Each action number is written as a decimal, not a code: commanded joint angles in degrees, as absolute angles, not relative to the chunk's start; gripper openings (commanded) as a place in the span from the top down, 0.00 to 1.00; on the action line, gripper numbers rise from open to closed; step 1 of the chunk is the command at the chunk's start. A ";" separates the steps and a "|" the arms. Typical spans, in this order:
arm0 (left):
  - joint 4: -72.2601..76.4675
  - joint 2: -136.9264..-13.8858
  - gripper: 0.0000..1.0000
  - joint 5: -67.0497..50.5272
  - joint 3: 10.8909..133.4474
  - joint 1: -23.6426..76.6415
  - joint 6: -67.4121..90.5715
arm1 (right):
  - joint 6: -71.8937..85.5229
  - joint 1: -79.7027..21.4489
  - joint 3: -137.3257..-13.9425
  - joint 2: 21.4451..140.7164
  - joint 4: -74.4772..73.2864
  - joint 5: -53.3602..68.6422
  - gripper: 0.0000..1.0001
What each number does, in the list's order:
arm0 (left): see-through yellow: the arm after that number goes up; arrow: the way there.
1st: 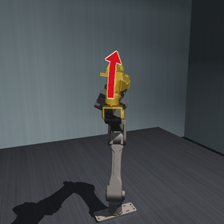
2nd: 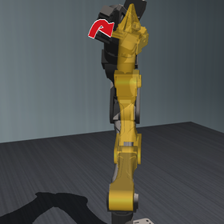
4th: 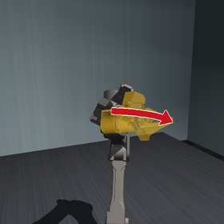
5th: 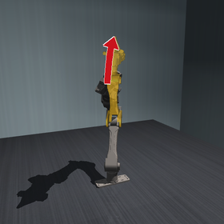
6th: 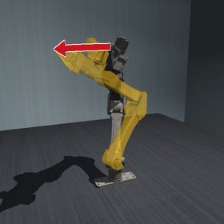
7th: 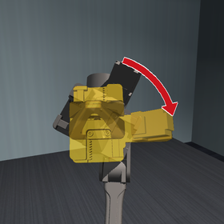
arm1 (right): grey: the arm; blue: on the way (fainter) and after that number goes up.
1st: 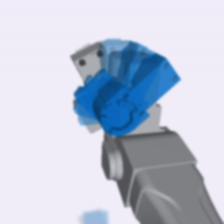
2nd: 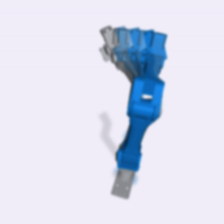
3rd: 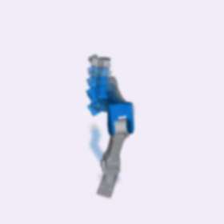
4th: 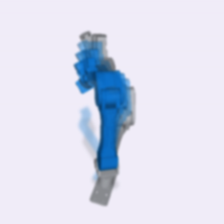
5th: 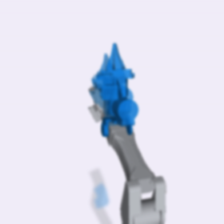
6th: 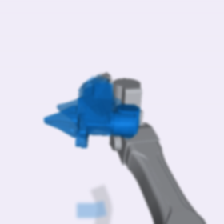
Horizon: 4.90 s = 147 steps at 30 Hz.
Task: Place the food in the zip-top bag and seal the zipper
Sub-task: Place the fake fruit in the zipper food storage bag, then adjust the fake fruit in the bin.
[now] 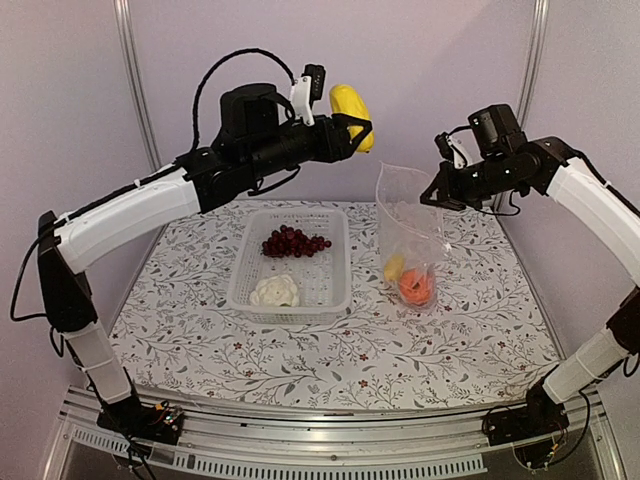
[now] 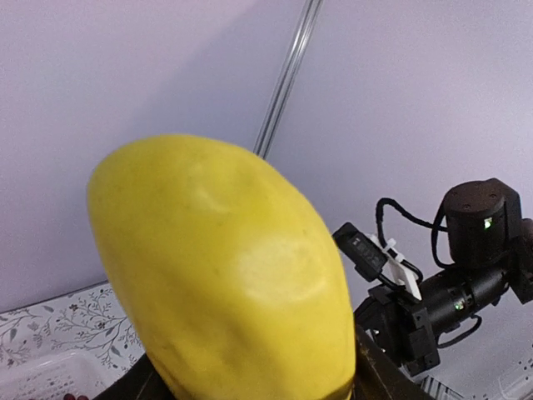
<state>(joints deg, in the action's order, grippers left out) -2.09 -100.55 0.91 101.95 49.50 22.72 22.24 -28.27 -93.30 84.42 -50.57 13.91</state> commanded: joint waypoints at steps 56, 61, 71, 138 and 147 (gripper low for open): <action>-17.24 -95.39 0.07 17.22 97.47 52.50 10.86 | 25.69 -26.71 -97.09 86.56 -52.19 16.49 1.00; -21.02 -94.47 0.08 16.91 97.43 49.75 14.09 | 25.23 -25.06 -97.21 86.58 -52.20 16.32 1.00; -36.76 -93.46 0.07 18.49 94.33 45.82 20.25 | 21.32 -22.34 -104.75 89.32 -57.05 10.80 1.00; -28.44 -119.79 1.00 1.51 106.00 34.66 15.18 | 25.44 -15.67 -89.06 82.33 -49.49 15.84 1.00; -26.82 -113.06 0.98 -6.27 96.69 41.72 17.25 | 25.80 -15.69 -86.19 81.61 -46.61 17.31 1.00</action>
<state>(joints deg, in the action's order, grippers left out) -28.03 -112.97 -1.56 99.68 39.51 15.68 25.61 -15.68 -86.83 82.56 -48.66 16.84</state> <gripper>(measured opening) 0.019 0.003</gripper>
